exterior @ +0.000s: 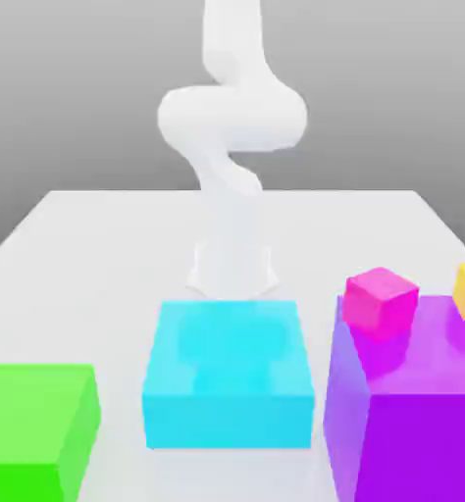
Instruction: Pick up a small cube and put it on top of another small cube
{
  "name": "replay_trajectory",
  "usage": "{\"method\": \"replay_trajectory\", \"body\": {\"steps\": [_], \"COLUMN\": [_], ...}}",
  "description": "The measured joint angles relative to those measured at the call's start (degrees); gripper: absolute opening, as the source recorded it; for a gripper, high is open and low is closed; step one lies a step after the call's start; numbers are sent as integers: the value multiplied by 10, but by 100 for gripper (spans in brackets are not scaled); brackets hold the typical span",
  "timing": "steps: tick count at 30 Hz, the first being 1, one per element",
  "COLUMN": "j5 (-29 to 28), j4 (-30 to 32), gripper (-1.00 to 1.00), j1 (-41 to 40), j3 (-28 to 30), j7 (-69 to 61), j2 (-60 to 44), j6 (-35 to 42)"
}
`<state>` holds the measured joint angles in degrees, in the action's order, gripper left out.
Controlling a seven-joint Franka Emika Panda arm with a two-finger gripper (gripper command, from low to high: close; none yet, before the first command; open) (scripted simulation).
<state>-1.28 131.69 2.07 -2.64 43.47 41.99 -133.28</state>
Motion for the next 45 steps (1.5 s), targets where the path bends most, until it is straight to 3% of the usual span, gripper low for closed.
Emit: {"method": "replay_trajectory", "body": {"steps": [14,21,26,32,33,40,45], "j5": [-45,-53,-76,-173,-182,-184,-91], "j4": [40,119,193,180,177,178,199], "gripper": [0,0,0,0,-100,-100,-100], "j1": [156,245,275,354,362,358,313], "j3": [-164,-224,-203,-98,-88,-92,-157], "j7": [-118,-63,66,160,168,169,99], "j2": [-290,-435,-501,-610,-621,-618,-526], "j6": [-128,-210,-258,-344,-352,-350,-281]}}
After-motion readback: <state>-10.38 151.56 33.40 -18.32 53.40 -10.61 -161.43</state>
